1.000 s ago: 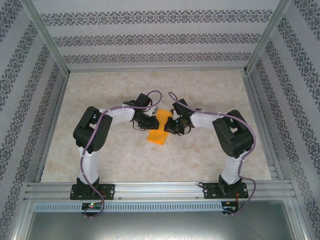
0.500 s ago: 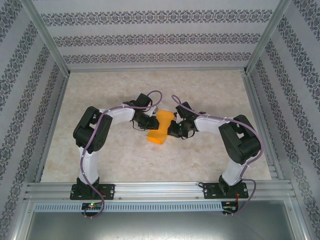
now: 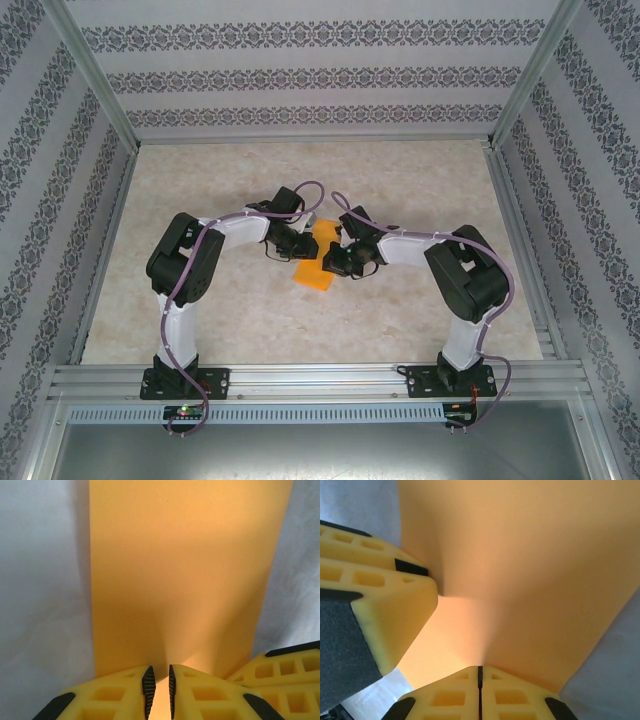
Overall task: Fold a paper plane with a square sheet of paper (pick it up from the middle)
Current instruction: Fold the square sheet of paper in half at the center of the table.
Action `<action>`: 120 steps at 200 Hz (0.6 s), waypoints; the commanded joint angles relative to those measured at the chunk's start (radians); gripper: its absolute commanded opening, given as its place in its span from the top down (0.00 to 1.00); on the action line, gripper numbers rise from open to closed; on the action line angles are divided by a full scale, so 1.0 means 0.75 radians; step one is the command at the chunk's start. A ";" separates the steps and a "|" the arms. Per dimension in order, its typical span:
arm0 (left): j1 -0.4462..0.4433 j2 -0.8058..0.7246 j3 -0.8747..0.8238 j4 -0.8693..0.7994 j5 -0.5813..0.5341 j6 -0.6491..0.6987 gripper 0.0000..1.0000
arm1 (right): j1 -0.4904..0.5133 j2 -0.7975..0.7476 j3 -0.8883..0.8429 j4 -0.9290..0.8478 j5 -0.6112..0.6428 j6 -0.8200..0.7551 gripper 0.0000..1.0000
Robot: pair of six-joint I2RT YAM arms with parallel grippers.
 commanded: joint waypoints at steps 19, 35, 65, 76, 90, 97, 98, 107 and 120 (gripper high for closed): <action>-0.007 0.120 -0.085 -0.187 -0.174 0.036 0.77 | 0.028 -0.027 -0.083 -0.130 0.030 -0.085 0.92; -0.007 0.125 -0.081 -0.191 -0.176 0.038 0.77 | 0.025 -0.068 -0.136 -0.173 0.053 -0.104 0.92; -0.007 0.138 -0.066 -0.201 -0.171 0.045 0.77 | 0.028 -0.090 -0.205 -0.196 0.060 -0.112 0.92; -0.009 0.136 -0.064 -0.205 -0.176 0.045 0.77 | 0.028 -0.106 -0.228 -0.192 0.058 -0.109 0.92; -0.007 0.138 -0.062 -0.206 -0.172 0.048 0.77 | 0.028 -0.154 -0.240 -0.164 0.048 -0.086 0.92; -0.007 0.141 -0.060 -0.207 -0.169 0.049 0.77 | 0.026 -0.178 -0.240 -0.129 0.029 -0.066 0.92; -0.007 0.142 -0.060 -0.207 -0.168 0.049 0.77 | 0.026 -0.181 -0.240 -0.121 0.024 -0.062 0.92; -0.007 0.144 -0.060 -0.207 -0.167 0.046 0.77 | 0.024 -0.205 -0.247 -0.021 -0.028 -0.008 0.92; -0.007 0.143 -0.058 -0.207 -0.163 0.048 0.77 | 0.028 -0.223 -0.234 0.078 -0.086 0.056 0.92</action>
